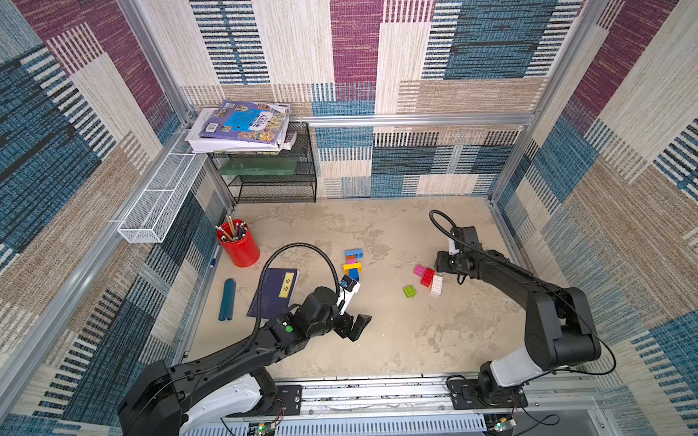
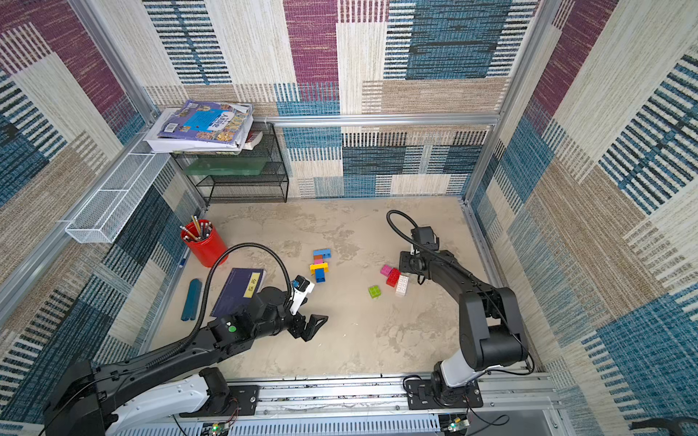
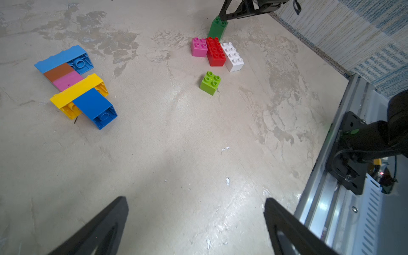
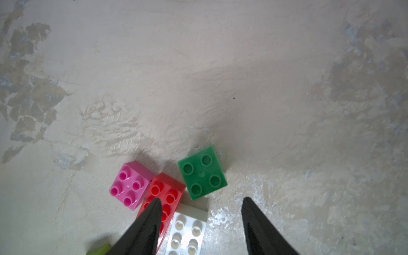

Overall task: Assemble the letter f with lego
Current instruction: Pick up the lego brick from the center of the board.

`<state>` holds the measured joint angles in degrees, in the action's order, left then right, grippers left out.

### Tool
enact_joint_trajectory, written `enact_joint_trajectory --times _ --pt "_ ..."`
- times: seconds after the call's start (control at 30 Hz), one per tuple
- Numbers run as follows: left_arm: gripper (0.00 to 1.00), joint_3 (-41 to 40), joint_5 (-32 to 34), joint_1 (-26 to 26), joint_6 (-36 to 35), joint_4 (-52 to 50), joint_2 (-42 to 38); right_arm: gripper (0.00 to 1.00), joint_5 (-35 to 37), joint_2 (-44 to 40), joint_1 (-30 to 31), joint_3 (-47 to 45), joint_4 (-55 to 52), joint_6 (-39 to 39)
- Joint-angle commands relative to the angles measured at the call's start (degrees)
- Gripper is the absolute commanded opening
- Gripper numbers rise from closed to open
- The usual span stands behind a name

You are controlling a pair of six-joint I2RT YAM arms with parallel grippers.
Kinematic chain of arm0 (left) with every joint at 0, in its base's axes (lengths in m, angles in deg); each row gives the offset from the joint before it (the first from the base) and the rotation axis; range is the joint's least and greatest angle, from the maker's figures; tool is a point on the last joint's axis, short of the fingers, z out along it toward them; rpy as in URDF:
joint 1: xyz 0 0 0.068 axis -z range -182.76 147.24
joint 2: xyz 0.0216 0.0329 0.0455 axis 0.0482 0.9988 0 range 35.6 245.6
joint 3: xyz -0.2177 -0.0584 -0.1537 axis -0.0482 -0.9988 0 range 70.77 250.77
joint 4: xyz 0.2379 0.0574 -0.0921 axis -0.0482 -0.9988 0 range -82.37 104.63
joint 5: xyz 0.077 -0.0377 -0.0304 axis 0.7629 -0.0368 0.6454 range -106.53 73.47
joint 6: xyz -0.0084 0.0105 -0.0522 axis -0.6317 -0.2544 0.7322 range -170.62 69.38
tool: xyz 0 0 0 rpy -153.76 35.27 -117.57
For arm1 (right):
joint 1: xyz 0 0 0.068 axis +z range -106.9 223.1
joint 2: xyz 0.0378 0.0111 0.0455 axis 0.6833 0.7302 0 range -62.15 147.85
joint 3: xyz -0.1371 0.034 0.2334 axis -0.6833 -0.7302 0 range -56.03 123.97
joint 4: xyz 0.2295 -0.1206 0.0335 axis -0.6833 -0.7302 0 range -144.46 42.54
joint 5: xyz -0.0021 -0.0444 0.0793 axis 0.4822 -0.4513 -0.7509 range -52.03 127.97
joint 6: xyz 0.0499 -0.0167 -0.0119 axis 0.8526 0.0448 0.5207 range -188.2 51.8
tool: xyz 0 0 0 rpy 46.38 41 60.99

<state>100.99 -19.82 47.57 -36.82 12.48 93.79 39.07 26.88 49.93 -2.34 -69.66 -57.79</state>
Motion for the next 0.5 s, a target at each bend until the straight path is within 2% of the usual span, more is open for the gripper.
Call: enact_joint_trajectory --times 0.0,0.47 --pt "0.99 -0.72 -0.55 0.04 1.96 1.7 -0.7 0.62 0.58 1.16 -0.33 0.79 1.1 -1.09" --pt "0.99 -2.7 0.26 0.14 2.38 0.54 -2.64 0.58 0.96 6.59 -0.43 3.02 3.04 -2.58"
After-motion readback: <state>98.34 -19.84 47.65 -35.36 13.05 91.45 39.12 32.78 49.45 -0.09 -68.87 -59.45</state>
